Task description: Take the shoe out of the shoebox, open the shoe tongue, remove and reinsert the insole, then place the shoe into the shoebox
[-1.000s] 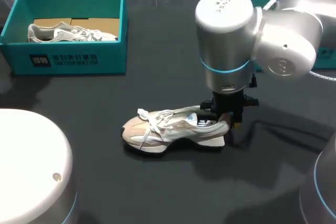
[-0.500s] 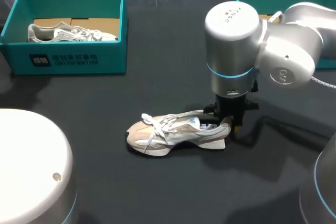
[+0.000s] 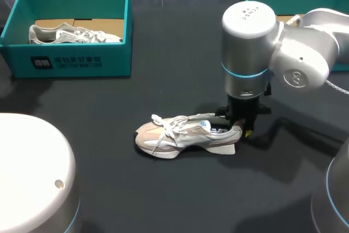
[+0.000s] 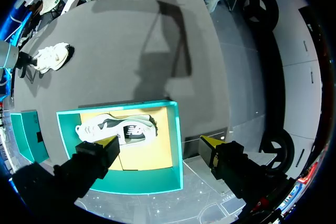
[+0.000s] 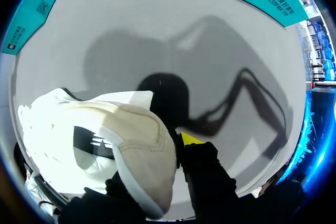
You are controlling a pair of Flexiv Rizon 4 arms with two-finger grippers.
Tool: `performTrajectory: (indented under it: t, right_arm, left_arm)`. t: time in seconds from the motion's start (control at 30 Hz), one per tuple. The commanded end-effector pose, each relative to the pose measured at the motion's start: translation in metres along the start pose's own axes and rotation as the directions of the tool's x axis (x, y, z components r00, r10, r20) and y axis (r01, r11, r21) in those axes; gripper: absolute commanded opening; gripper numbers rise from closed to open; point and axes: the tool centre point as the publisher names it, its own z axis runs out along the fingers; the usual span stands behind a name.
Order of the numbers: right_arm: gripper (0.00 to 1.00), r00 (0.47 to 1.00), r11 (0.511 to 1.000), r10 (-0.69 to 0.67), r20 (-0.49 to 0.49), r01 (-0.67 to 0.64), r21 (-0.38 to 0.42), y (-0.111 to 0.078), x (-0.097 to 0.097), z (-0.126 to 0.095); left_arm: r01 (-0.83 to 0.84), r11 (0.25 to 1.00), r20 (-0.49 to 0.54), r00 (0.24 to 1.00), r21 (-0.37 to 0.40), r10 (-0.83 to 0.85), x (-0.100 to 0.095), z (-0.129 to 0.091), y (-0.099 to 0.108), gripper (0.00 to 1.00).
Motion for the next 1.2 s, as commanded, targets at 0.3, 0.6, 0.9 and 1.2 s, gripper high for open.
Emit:
performTrajectory:
  t: [0.3,0.6,0.9,1.2]
  right_arm:
    - [0.43,1.000,1.000,-0.027,-0.012,0.027,0.005,0.002,-0.002,0.001]
    - [1.00,0.998,0.998,-0.056,-0.033,0.056,-0.018,-0.003,0.003,-0.020]
    - [1.00,0.978,0.987,-0.157,-0.135,0.153,-0.044,-0.012,-0.008,-0.072]
    - [1.00,0.749,0.846,-0.532,-0.396,0.488,-0.215,-0.017,-0.029,-0.125]
  left_arm:
    - [-0.001,1.000,-0.002,1.000,0.000,0.001,0.000,0.000,0.000,1.00]
    - [-0.001,1.000,-0.002,1.000,0.000,0.001,0.000,0.000,0.000,1.00]
    - [-0.001,1.000,-0.002,1.000,0.000,0.001,0.000,0.000,0.000,1.00]
    - [-0.001,1.000,-0.002,1.000,0.000,0.001,0.000,0.000,0.000,1.00]
